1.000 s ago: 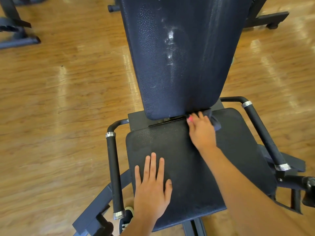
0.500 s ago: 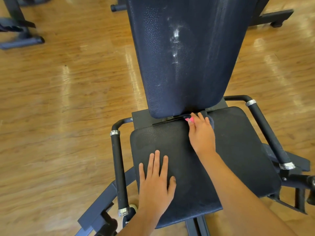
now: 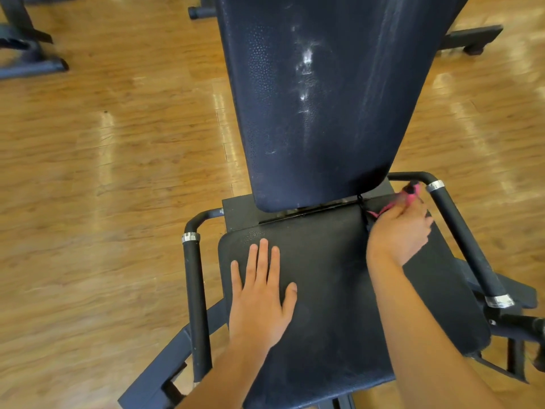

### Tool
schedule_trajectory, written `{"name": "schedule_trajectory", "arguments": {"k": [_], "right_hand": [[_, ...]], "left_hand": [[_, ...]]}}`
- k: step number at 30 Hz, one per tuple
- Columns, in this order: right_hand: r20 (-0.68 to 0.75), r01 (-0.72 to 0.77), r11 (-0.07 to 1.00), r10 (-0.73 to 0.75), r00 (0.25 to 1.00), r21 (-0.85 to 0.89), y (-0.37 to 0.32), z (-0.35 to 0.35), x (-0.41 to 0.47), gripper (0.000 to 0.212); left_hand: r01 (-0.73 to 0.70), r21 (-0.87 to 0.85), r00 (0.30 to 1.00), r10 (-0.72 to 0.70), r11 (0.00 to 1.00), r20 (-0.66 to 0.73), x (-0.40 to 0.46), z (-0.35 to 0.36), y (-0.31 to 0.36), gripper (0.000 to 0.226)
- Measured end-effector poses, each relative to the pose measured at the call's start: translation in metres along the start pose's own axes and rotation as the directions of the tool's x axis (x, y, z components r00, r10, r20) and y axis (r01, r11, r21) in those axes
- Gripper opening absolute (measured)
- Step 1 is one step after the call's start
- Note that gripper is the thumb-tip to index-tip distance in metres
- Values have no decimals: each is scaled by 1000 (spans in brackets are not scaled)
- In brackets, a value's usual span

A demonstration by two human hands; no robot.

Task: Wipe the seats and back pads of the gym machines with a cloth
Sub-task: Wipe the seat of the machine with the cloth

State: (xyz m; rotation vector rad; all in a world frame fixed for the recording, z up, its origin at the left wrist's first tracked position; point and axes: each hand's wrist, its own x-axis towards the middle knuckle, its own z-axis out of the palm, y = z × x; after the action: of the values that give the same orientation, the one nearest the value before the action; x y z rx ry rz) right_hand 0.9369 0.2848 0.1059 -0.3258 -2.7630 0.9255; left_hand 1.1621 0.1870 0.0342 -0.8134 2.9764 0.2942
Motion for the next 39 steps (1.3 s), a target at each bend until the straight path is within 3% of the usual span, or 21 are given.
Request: {"name": "schedule_trajectory", "arguments": {"k": [2, 5, 8, 13, 14, 17, 21, 24, 29, 31, 34, 35, 36, 38, 39], "right_hand": [[172, 233, 957, -204, 964, -174, 7, 21, -16, 33], [292, 481, 849, -413, 862, -220, 6, 39, -38, 27], [413, 726, 667, -621, 667, -169, -15, 37, -59, 27], [579, 843, 520, -732, 358, 138, -46, 37, -101, 9], [580, 821, 533, -742, 337, 205, -51, 36, -104, 9], [568, 805, 542, -751, 336, 241, -42, 36, -92, 10], [509, 887, 446, -795, 330, 121, 2, 20, -51, 33], [525, 889, 456, -766, 371, 37, 14, 10, -31, 33], [519, 755, 639, -699, 491, 147, -24, 18, -93, 25], [507, 753, 619, -733, 453, 222, -47, 21, -125, 19], [654, 697, 632, -691, 307, 340, -70, 22, -151, 25], [682, 698, 637, -671, 292, 328, -71, 24, -149, 29], [692, 696, 644, -660, 294, 319, -67, 24, -143, 32], [634, 668, 657, -690, 349, 348, -55, 14, -120, 36], [611, 655, 669, -694, 381, 351, -47, 5, -104, 37]], "left_hand": [[0, 3, 1000, 0, 1000, -14, 1, 0, 0, 72], [-2, 4, 1000, 2, 1000, -14, 0, 1, 1, 72], [-7, -6, 1000, 6, 1000, -12, 0, 1, 1, 73], [-26, 5, 1000, 26, 1000, 4, 0, 2, 0, 72], [-29, 10, 1000, 29, 1000, 6, 0, 2, 0, 72], [-12, 17, 1000, 12, 1000, 4, -1, 1, 0, 72], [-5, 15, 1000, 5, 1000, -27, 1, 0, 2, 72], [2, 3, 1000, -2, 1000, -4, 0, -1, 2, 73], [-53, -52, 998, 52, 997, -26, 0, -5, 1, 74], [-71, -77, 997, 70, 994, -21, -7, 1, -3, 78], [148, -194, 984, -165, 970, -72, -14, 2, -6, 78], [111, -251, 987, -137, 962, -87, -14, 2, -6, 78], [83, -239, 996, -74, 967, 47, -13, -1, -3, 74], [-86, -71, 996, 86, 994, -5, -3, -2, -1, 74], [-73, -48, 997, 73, 996, -2, -1, -1, -1, 75]]}}
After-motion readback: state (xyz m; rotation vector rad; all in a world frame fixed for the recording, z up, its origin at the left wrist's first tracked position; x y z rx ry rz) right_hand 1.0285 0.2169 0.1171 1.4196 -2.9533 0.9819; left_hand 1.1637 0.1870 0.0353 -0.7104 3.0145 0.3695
